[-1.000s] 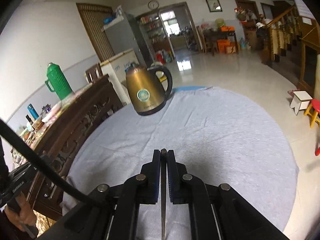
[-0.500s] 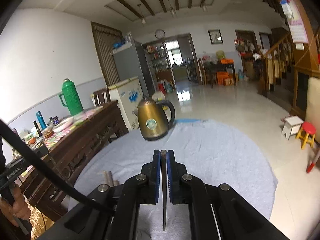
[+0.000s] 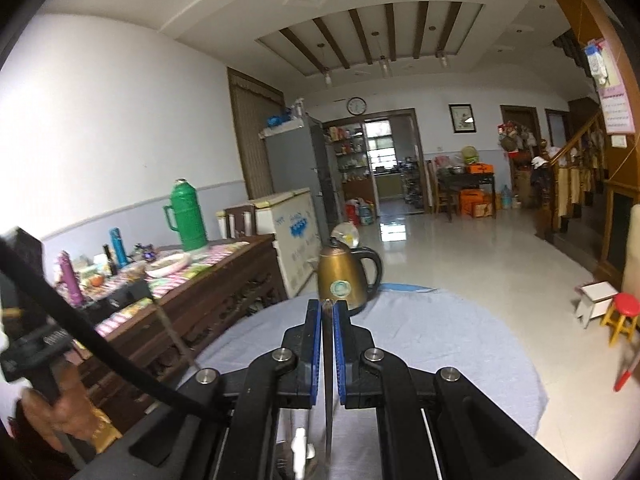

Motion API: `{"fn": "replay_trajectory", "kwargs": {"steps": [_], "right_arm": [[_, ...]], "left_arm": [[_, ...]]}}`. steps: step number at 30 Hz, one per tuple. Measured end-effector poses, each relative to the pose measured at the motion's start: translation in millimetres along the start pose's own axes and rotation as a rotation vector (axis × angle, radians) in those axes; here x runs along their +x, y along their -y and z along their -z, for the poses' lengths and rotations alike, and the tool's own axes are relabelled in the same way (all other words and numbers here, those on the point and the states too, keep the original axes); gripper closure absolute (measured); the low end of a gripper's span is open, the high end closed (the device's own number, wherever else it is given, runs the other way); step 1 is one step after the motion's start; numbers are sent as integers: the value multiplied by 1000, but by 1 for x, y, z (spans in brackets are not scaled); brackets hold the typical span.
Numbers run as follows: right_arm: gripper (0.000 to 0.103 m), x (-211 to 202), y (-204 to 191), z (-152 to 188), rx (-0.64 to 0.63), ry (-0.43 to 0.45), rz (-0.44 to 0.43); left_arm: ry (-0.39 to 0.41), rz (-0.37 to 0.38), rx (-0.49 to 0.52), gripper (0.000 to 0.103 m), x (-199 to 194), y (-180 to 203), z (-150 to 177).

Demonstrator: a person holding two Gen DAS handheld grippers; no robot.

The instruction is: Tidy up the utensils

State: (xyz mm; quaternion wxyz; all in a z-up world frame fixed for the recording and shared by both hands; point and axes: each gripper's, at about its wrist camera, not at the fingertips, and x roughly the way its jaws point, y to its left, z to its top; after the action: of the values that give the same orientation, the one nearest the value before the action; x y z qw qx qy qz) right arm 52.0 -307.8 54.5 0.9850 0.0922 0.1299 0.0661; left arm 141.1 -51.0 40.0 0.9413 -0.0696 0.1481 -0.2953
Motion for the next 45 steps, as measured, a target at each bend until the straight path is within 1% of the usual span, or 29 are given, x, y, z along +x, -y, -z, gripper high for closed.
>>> {"fn": "replay_trajectory", "kwargs": {"steps": [2, 4, 11, 16, 20, 26, 27, 29, 31, 33, 34, 35, 37, 39, 40, 41, 42, 43, 44, 45], "right_arm": [[96, -3, -4, 3, 6, 11, -11], [96, -2, -7, 7, 11, 11, -23], [96, 21, -14, 32, 21, -67, -38], [96, 35, -10, 54, 42, -138, -20], [96, 39, -6, 65, 56, -167, -9], [96, 46, -6, 77, 72, -231, 9], [96, 45, -6, 78, 78, -236, 11], [94, 39, -3, 78, 100, -233, 20], [91, 32, -1, 77, 114, -226, 22], [86, 22, -1, 77, 122, -209, 32], [84, 18, -1, 77, 122, -204, 34], [83, 12, -3, 77, 122, -201, 38], [81, 5, -7, 77, 123, -202, 39], [77, -3, -14, 80, 118, -203, 41], [73, -8, -18, 81, 116, -201, 40], [64, -14, -22, 82, 115, -197, 41], [58, -19, -25, 84, 114, -194, 43], [47, -26, -30, 86, 113, -187, 48], [42, -31, -33, 88, 111, -180, 52], [42, -38, -37, 91, 107, -174, 55]], "left_arm": [[-14, -11, -7, 98, 5, 0, 8], [-45, -18, -17, 98, 14, -2, 18], [-146, -63, -48, 98, 33, -7, 52], [-180, -64, -56, 98, 34, -5, 63], [-211, -60, -43, 98, 34, -1, 68], [-286, -68, -26, 98, 37, 4, 76], [-291, -74, -20, 96, 35, 5, 77], [-294, -78, 0, 87, 30, 6, 77], [-284, -93, 14, 52, 21, 7, 77], [-255, -112, 29, 46, 9, 8, 77], [-253, -120, 39, 45, 4, 9, 77], [-258, -125, 45, 45, 0, 10, 78], [-272, -138, 42, 38, -7, 11, 79], [-276, -152, 40, 36, -15, 12, 80], [-277, -164, 44, 32, -20, 14, 81], [-276, -185, 52, 30, -26, 16, 81], [-271, -207, 61, 28, -31, 18, 81], [-265, -226, 69, 26, -38, 20, 81], [-256, -249, 78, 24, -46, 23, 81], [-251, -266, 84, 21, -51, 23, 81]]}}
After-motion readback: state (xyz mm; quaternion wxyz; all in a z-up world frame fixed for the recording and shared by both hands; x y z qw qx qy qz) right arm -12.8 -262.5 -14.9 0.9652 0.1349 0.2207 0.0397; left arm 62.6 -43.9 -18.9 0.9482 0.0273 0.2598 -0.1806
